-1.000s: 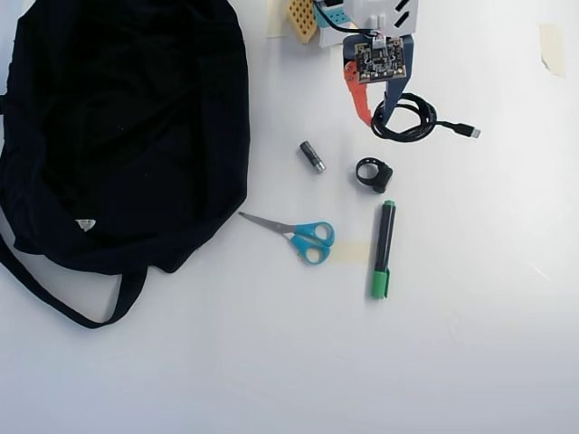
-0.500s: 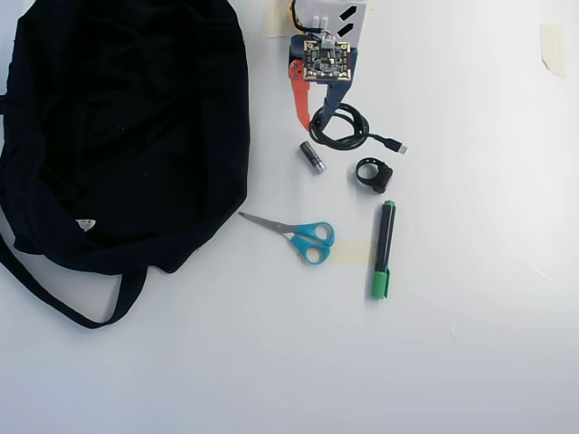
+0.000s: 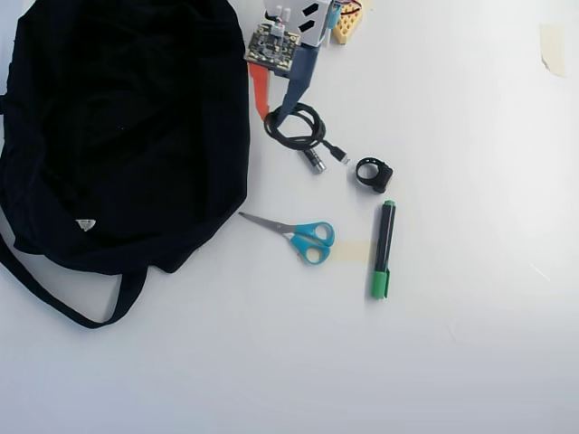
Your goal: Put the cable into the black bag
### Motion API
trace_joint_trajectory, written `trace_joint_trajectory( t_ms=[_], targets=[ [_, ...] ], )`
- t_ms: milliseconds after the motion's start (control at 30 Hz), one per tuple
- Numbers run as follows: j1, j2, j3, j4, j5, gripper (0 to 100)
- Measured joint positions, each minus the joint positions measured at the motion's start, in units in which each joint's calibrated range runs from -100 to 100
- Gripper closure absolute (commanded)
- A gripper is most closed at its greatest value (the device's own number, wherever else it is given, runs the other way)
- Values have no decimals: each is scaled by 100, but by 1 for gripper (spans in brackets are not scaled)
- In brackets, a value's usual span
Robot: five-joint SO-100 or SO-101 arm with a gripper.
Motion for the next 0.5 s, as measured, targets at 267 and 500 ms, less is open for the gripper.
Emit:
trace_joint_trajectory(
  t_ms=[267, 500],
  targets=[
    [786, 0, -47, -249, 0, 98],
    [2248, 0, -47, -515, -20, 98]
  ],
)
